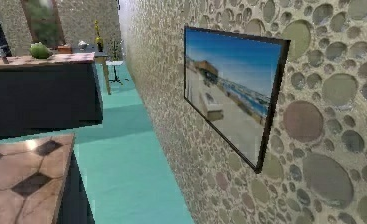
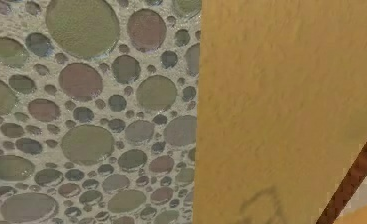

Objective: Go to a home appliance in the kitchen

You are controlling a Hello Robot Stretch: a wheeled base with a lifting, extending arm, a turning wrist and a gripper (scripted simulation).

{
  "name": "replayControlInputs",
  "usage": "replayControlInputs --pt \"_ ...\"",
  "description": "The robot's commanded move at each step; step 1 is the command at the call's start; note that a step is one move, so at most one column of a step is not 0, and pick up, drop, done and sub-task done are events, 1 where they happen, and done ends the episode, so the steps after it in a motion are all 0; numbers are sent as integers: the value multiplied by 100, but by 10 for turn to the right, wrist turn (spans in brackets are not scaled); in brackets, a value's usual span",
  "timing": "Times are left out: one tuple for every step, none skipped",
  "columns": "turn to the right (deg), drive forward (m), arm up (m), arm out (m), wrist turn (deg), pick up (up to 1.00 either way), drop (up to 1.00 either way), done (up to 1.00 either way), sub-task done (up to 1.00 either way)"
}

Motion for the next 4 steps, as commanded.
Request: replayControlInputs --pt "0 45 0 0 0 0 0 0 0" --pt "-180 0 0 0 0 0 0 0 0" --pt "0 100 0 0 0 0 0 0 0" --pt "0 100 0 0 0 0 0 0 0"
